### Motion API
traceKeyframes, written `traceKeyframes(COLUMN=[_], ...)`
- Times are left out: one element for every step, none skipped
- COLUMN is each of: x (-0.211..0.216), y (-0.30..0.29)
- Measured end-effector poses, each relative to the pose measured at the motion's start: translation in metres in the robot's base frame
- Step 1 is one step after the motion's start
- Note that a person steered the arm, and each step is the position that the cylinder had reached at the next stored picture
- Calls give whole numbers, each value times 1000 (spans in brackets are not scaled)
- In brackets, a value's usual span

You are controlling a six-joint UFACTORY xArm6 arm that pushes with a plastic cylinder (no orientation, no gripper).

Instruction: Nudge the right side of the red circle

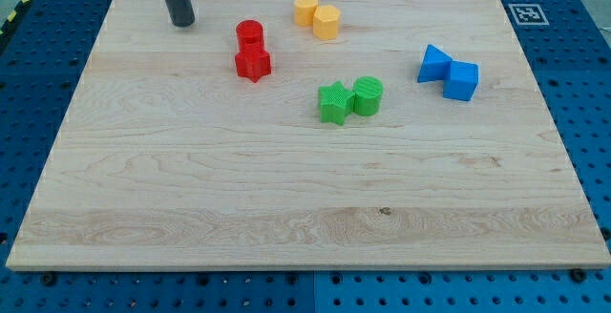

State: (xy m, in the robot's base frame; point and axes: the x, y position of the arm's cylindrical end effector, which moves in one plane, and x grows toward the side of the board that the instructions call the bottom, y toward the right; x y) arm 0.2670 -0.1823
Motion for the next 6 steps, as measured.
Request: traceKeyframes(x=[0,0,-7,-8,-4,14], y=[0,1,49,96,115,126])
